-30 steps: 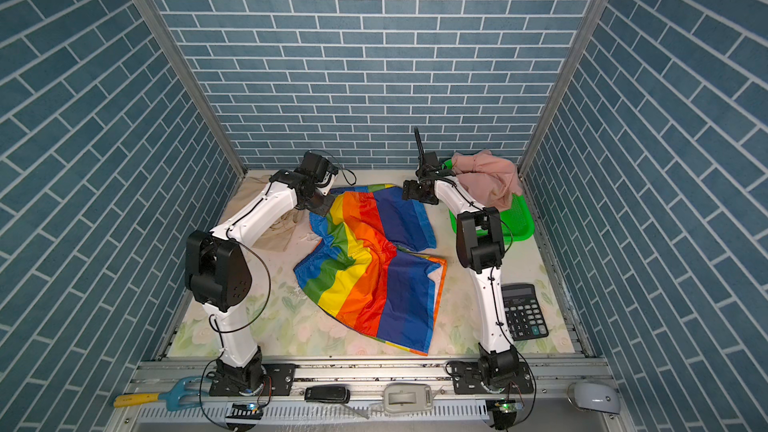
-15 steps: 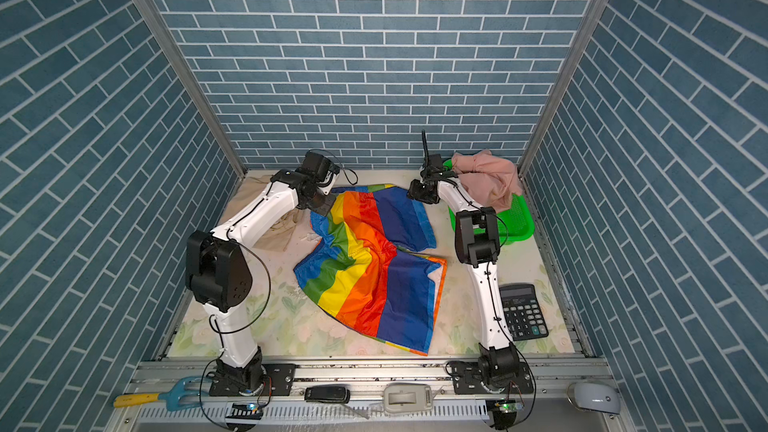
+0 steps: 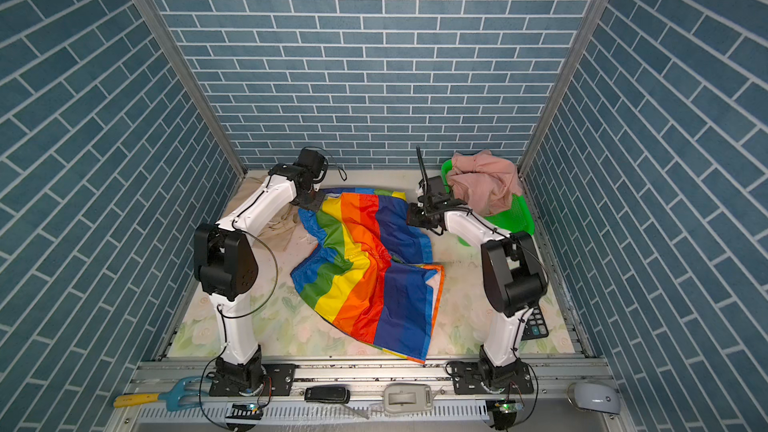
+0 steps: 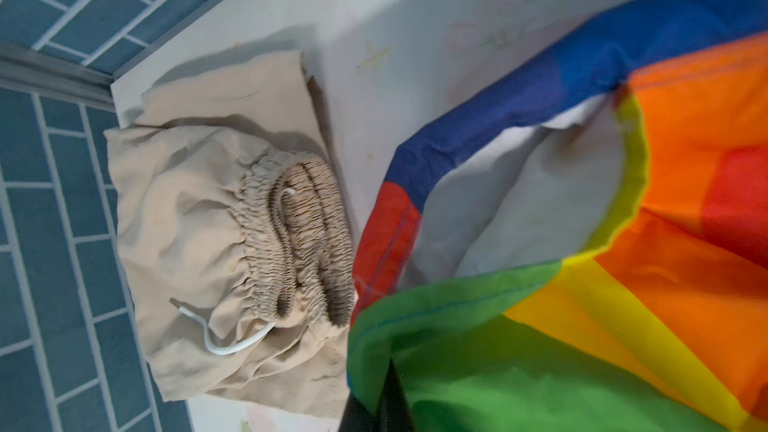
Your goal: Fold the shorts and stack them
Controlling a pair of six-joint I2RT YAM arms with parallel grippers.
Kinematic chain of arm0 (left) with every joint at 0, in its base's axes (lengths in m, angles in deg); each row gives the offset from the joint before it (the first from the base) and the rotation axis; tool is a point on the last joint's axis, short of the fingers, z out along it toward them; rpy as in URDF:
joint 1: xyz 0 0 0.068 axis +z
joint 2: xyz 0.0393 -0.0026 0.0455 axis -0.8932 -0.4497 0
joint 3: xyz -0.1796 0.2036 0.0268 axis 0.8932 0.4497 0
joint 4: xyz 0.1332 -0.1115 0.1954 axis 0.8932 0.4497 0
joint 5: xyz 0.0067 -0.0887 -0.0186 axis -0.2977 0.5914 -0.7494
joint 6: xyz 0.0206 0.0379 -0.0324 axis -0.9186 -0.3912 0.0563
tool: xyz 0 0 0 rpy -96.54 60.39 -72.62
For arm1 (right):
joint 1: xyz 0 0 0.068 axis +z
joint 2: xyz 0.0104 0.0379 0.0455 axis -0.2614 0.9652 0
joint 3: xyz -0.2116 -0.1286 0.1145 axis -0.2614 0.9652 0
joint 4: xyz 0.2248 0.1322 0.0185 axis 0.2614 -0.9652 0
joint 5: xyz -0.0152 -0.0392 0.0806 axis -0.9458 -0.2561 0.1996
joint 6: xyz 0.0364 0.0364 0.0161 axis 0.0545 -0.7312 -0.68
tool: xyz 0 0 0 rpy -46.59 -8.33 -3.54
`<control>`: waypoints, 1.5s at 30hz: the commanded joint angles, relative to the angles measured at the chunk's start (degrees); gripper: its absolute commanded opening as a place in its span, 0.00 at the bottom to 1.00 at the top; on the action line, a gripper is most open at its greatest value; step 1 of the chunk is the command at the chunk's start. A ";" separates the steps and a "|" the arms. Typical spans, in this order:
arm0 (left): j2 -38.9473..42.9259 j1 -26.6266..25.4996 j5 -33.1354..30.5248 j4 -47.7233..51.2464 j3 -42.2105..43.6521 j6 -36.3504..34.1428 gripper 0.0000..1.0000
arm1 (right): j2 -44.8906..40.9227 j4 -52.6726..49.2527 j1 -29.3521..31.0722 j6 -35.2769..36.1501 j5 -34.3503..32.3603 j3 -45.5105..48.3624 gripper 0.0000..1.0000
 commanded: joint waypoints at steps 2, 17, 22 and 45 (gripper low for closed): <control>0.27 0.67 -2.53 1.44 1.46 0.42 0.00 | -1.19 -0.65 2.53 0.39 -2.24 6.49 0.34; 3.03 -3.21 -10.42 -2.50 3.54 -6.05 0.00 | 13.20 0.71 -9.52 -0.99 8.81 -17.17 0.99; 5.12 -3.52 -10.52 -5.07 6.35 -7.22 0.00 | 23.79 -2.25 -10.64 -0.61 11.75 -29.42 0.99; 4.81 -6.31 -9.04 -6.55 5.98 -8.59 0.00 | 56.53 -6.86 -9.29 -9.68 21.14 -67.05 0.79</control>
